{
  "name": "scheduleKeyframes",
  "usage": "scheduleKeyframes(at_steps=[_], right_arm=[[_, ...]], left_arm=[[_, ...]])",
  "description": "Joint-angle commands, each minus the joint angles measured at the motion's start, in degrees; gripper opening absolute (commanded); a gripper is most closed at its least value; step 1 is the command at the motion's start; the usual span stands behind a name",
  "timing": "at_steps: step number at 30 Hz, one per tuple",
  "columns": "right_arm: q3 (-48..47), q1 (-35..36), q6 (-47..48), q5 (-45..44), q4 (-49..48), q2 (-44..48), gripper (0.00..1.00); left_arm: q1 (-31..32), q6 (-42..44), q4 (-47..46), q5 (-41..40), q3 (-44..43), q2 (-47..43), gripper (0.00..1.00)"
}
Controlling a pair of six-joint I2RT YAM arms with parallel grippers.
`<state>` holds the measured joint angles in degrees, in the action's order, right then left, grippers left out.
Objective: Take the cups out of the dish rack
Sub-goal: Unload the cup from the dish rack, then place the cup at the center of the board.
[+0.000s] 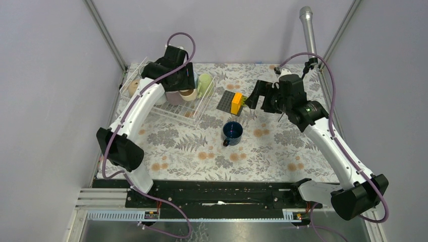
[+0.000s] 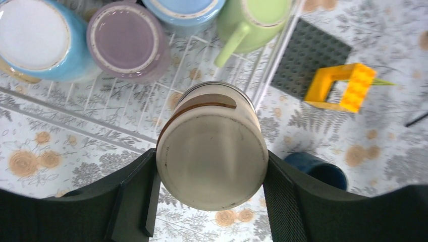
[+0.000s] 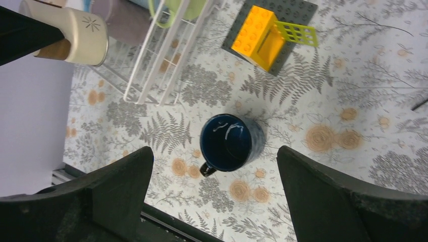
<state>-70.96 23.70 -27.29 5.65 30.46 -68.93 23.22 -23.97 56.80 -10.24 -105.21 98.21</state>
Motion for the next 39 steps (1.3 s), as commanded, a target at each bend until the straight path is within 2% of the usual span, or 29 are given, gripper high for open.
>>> scheduleKeyframes(at_steps=[1,4,9,13,18,23,28,33,39], right_arm=[[-0.87,1.24,-1.7,3.82,-7.33,0.53,1.0],[0.71,1.58,-3.17,6.68,-11.82,1.54,1.0],[3.54,1.78,-5.57,12.32,-20.51,3.76,1.0],[6.64,1.82,-8.2,16.89,-27.4,5.87,1.0],[8.78,1.87,-11.0,18.73,-33.07,7.94,1.0],[10.29,1.79,-13.92,19.27,-36.32,8.99,0.94],[11.5,1.86,-16.77,19.44,-38.91,9.55,0.85],[12.16,1.87,-17.98,19.0,-40.55,10.09,0.77],[12.48,1.8,-20.68,20.87,-43.99,9.39,0.61]], left_arm=[[-0.37,-1.46,-1.2,9.06,-4.11,-4.19,0.0],[-0.37,-4.2,-4.47,17.83,-3.2,-5.62,0.0],[-0.37,-10.64,-16.53,34.87,4.03,-9.19,0.0],[-0.46,-18.58,-31.6,47.51,12.4,-11.76,0.0],[-0.42,-31.26,-53.12,57.05,22.98,-13.74,0.0],[-0.43,-44.13,-74.27,61.29,31.1,-14.35,0.0],[-0.37,-51.63,-85.84,62.41,35.03,-14.37,0.0],[-0.13,-53.47,-88.48,62.9,36.1,-14.17,0.0],[1.45,-53.47,-88.98,62.76,36.75,-13.59,0.0]])
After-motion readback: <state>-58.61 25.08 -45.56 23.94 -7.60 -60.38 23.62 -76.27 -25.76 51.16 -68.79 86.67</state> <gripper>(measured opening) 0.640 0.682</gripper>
